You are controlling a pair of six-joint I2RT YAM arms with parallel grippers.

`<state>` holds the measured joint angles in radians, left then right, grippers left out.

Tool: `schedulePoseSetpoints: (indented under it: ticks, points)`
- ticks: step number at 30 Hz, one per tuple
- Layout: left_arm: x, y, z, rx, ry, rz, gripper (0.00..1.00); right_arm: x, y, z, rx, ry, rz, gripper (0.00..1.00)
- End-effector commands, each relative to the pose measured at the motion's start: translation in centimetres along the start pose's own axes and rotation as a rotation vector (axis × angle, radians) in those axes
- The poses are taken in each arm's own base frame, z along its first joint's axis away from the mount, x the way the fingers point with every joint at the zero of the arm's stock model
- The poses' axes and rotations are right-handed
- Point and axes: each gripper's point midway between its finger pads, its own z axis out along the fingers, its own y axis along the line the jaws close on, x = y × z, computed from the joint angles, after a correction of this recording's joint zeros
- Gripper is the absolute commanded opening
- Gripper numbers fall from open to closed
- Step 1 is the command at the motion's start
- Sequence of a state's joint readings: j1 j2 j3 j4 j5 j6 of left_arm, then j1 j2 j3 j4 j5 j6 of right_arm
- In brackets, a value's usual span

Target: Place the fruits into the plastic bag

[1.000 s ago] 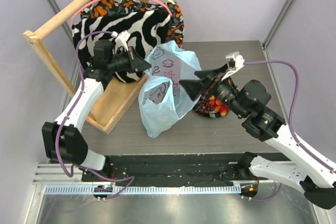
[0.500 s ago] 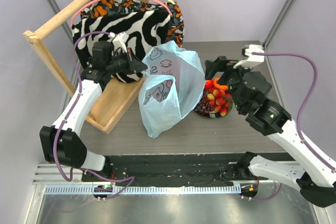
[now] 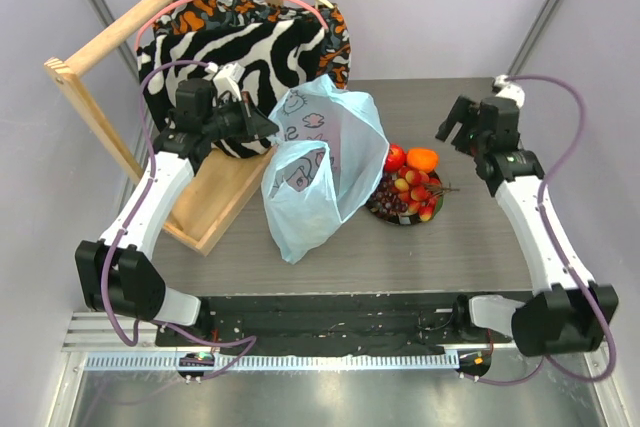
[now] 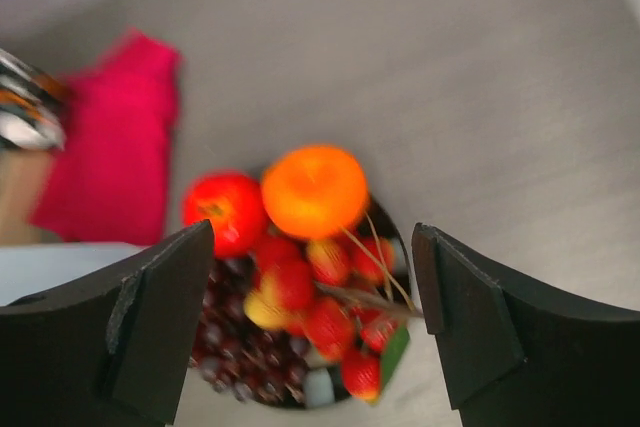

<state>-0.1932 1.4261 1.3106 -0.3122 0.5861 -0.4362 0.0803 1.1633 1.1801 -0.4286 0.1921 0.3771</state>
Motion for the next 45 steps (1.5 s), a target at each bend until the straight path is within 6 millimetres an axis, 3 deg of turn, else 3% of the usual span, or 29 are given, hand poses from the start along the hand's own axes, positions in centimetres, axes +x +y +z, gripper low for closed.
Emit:
schedulePoseSetpoints:
  ticks: [1, 12, 17, 24, 45]
  points:
    - [-2.7, -1.4, -1.5, 0.008, -0.076, 0.068, 0.0, 5.6, -1.6, 0.7, 0.0, 0.177, 0.067, 0.88]
    - [-2.5, -1.5, -1.2, 0.024, -0.065, 0.054, 0.0, 12.0, -7.5, 1.2, 0.134, 0.279, 0.166, 0.79]
    - [-2.4, -1.5, -1.2, 0.029, -0.06, 0.05, 0.0, 13.1, -7.4, 1.9, 0.08, 0.315, 0.176, 0.72]
    - [-2.2, -1.2, -0.9, 0.024, -0.054, 0.044, 0.0, 15.0, -7.6, 2.3, 0.0, 0.347, 0.232, 0.7]
    - [-2.0, -1.0, -0.7, 0.023, -0.046, 0.043, 0.0, 15.4, -7.0, 3.7, -0.08, 0.254, 0.255, 0.61]
